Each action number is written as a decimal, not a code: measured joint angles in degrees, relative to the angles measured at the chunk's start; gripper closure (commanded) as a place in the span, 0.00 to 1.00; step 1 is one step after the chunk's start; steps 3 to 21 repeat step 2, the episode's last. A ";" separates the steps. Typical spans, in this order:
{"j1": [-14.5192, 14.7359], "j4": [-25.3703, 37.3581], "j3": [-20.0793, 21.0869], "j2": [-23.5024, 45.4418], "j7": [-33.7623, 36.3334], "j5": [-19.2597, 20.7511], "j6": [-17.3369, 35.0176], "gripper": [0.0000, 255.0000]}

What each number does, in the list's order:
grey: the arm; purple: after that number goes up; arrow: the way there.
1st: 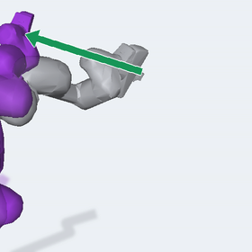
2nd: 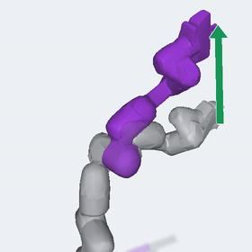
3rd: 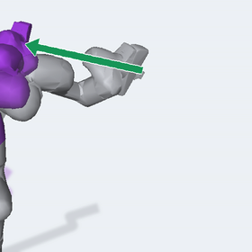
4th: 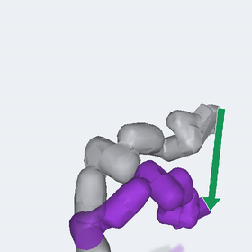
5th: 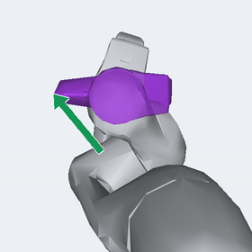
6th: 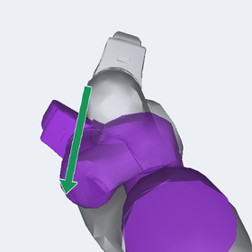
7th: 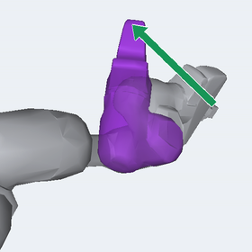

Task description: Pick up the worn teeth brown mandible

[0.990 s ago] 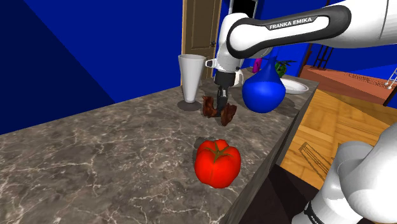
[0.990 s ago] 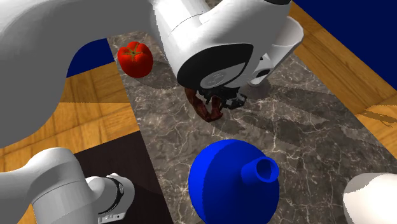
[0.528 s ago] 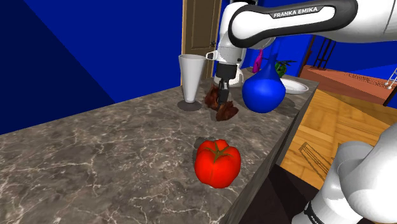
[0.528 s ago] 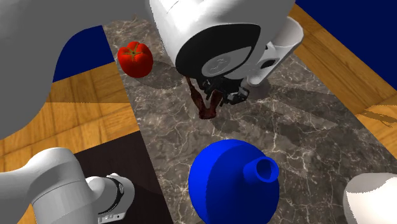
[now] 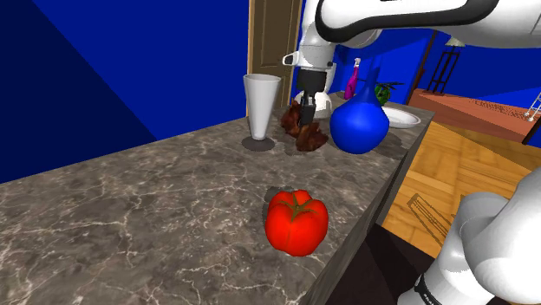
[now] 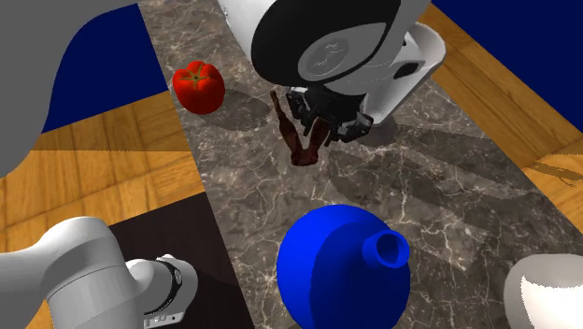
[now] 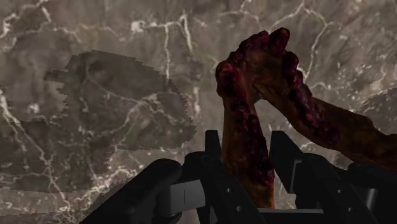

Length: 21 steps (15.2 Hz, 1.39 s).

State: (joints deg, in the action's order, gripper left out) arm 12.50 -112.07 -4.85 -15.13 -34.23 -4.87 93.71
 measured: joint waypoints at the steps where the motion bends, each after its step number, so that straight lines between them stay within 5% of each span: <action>1: 0.05 0.99 0.06 0.17 0.18 -0.03 -0.80 1.00; 21: 0.01 1.65 -0.01 0.29 0.10 -0.01 -1.35 1.00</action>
